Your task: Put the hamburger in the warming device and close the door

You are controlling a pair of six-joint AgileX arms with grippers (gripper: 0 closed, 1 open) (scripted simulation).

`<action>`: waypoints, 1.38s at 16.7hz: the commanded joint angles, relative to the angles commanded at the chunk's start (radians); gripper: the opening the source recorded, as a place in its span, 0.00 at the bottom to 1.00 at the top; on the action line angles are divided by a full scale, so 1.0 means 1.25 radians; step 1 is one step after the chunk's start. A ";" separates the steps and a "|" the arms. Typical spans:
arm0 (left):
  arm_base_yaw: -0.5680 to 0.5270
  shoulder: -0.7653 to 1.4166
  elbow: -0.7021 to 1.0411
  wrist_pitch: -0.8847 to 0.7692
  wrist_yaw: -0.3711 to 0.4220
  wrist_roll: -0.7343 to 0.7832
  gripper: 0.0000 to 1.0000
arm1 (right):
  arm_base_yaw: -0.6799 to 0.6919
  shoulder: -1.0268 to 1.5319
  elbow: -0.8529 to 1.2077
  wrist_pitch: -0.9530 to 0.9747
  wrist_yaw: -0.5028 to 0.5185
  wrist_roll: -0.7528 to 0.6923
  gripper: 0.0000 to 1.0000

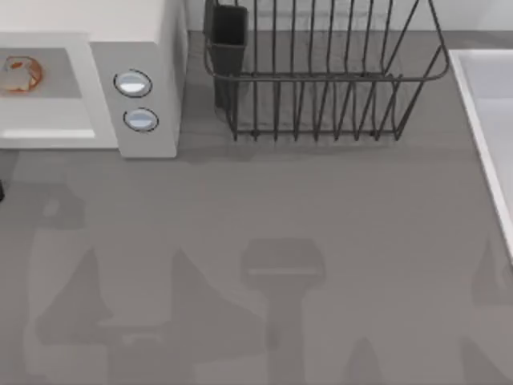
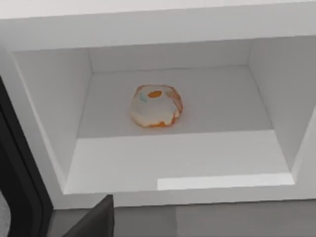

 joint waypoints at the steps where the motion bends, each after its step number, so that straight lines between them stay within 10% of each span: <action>1: -0.013 -0.068 -0.027 -0.018 -0.015 -0.005 1.00 | 0.000 0.000 0.000 0.000 0.000 0.000 1.00; 10: -0.140 -0.668 -0.263 -0.167 -0.138 -0.082 1.00 | 0.000 0.000 0.000 0.000 0.000 0.000 1.00; 19: -0.165 -0.770 -0.318 -0.202 -0.172 -0.106 1.00 | 0.000 0.000 0.000 0.000 0.000 0.000 1.00; 23: -0.165 -0.770 -0.318 -0.202 -0.172 -0.106 0.70 | 0.000 0.000 0.000 0.000 0.000 0.000 1.00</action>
